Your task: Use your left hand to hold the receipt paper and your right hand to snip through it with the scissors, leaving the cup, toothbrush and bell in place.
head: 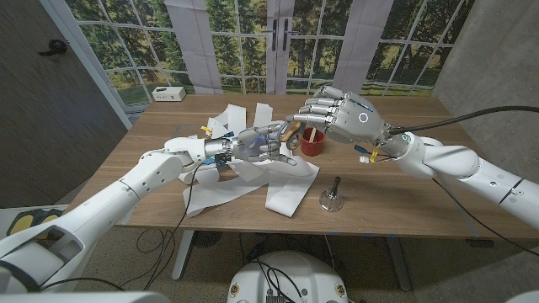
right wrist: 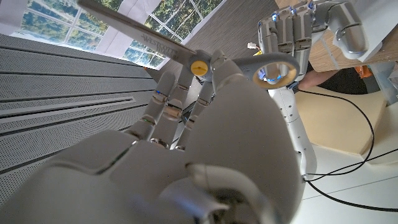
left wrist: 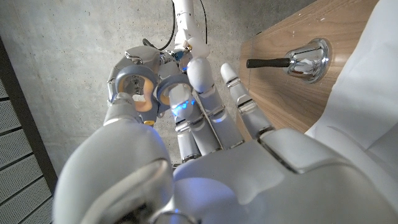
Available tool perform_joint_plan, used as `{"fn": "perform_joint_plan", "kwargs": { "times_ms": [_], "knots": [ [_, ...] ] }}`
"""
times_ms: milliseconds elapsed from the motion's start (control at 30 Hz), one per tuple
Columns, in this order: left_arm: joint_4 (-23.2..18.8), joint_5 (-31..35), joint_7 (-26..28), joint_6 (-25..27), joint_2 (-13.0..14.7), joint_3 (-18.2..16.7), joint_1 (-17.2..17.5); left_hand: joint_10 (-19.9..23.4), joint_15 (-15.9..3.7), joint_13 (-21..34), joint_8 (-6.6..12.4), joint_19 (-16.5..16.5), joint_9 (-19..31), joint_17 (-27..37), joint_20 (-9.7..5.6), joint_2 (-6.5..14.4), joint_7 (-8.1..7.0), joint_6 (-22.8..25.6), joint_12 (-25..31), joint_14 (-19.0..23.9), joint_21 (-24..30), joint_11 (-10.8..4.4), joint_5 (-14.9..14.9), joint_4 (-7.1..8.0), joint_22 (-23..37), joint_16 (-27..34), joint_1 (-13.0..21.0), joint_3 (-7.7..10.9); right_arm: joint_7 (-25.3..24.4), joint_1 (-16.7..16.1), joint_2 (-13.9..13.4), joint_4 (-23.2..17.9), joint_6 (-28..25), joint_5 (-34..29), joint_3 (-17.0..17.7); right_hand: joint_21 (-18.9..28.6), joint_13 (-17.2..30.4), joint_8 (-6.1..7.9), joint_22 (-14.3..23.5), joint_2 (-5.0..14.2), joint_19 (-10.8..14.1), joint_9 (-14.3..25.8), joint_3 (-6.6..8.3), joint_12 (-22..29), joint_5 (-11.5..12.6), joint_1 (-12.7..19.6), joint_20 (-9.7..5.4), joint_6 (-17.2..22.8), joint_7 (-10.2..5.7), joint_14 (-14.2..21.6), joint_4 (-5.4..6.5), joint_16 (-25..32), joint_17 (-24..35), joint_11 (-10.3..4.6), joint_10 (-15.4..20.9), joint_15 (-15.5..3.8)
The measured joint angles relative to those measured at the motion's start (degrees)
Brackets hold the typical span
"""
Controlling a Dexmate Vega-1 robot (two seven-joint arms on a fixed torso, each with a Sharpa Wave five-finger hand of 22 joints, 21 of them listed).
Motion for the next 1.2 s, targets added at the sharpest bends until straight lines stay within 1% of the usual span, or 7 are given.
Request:
{"fn": "perform_joint_plan", "kwargs": {
  "times_ms": [233,500,633,700,833,900,1200],
  "knots": [
    [0.4,0.15,-0.05,-0.03,-0.3,0.32,-0.32,0.0,-0.1,-0.35,-0.41,0.0,-0.14,-0.1,0.0,0.24,0.54,-0.54,-0.27,-0.11,0.0,0.0,0.0,0.0,0.0,0.0,0.24,0.0,-0.09,0.25,0.16,0.23,0.16,-0.43,-0.38,0.0,0.77,0.0,0.01,0.02,-0.22,-0.01,-0.01,-0.2,0.18,-0.02,-0.22,0.22,0.22,0.33,-0.01,-0.22,0.0,-0.01,0.0,-0.07],
    [0.3,0.38,0.35,-0.3,-0.34,0.37,-0.16,0.0,-0.1,-0.71,-0.41,-0.31,-0.14,-0.26,0.3,1.81,0.6,-0.6,-0.49,-0.1,0.0,0.0,-0.39,-0.43,0.0,0.0,1.81,0.43,-0.07,0.45,0.22,0.11,0.17,-0.48,-0.55,0.44,0.81,0.0,0.01,0.09,-0.3,-0.01,-0.03,-0.32,0.18,-0.09,-0.31,0.22,0.22,0.33,-0.02,-0.2,0.07,0.2,0.21,-0.06],
    [-0.44,0.71,1.42,-0.48,-0.09,0.34,0.27,0.0,-0.1,-0.73,-0.09,-0.31,-0.13,-0.76,0.3,2.69,0.18,-0.18,-0.48,-0.1,0.0,0.0,-0.87,-0.91,-0.01,0.0,2.69,0.92,0.23,0.6,0.28,-0.02,0.22,-0.51,-0.65,0.44,1.11,0.0,0.01,0.09,-0.3,-0.01,-0.07,-0.05,0.18,-0.09,-0.31,0.22,0.22,0.32,-0.06,-0.17,0.06,-0.02,0.43,-0.07],
    [-1.02,0.85,2.2,-0.49,0.12,0.23,0.57,0.0,-0.1,-0.87,0.05,-0.31,-0.06,-0.65,0.3,2.71,-0.23,0.23,-0.61,-0.1,0.0,-0.01,-1.11,-1.11,-0.01,0.28,2.71,1.12,0.39,0.69,0.34,-0.07,0.24,-0.53,-0.7,0.44,1.24,0.0,0.01,0.09,-0.3,-0.01,-0.1,-0.05,0.18,-0.09,-0.31,0.24,0.2,0.32,-0.1,-0.17,0.04,-0.07,0.47,-0.07],
    [-2.51,1.21,4.03,-0.51,0.79,-0.16,1.29,0.21,-0.1,-0.54,0.06,0.12,0.04,0.11,-0.12,2.71,-0.35,0.36,-0.61,-0.1,0.42,-0.22,-1.22,-1.11,0.26,0.94,2.71,1.12,0.69,0.82,0.44,-0.13,0.25,-0.62,-0.78,0.44,1.24,0.0,0.01,0.09,-0.3,-0.01,-0.2,-0.06,0.39,-0.09,-0.31,0.54,-0.1,0.43,-0.2,-0.17,0.02,-0.72,1.12,0.04],
    [-3.09,1.36,4.93,-0.55,1.05,-0.34,1.57,0.21,-0.1,-0.09,0.1,0.12,0.05,0.39,-0.12,2.71,-0.53,0.55,-0.1,-0.1,0.44,-0.22,-1.37,-1.11,0.26,1.33,2.71,1.11,0.87,0.95,0.59,-0.16,0.26,-0.72,-0.9,0.44,1.24,0.0,0.01,0.09,-0.3,-0.01,-0.19,-0.06,0.41,-0.09,-0.31,0.54,-0.1,0.48,-0.19,-0.17,0.02,-0.72,1.12,0.09],
    [-4.65,1.67,6.31,-0.87,1.77,-0.63,2.04,0.21,-0.1,0.83,0.0,0.12,0.07,1.3,-0.12,2.69,-0.08,0.31,0.81,-0.1,0.77,-0.22,-1.72,-1.18,0.26,1.91,2.69,0.7,1.53,1.54,1.29,-0.09,0.25,-1.21,-1.5,0.44,1.23,0.0,0.01,0.09,-0.29,-0.15,-0.18,-0.08,0.42,-0.09,-0.31,0.53,-0.1,0.53,-0.17,-0.22,-0.05,-0.64,1.66,0.14]
  ]
}}
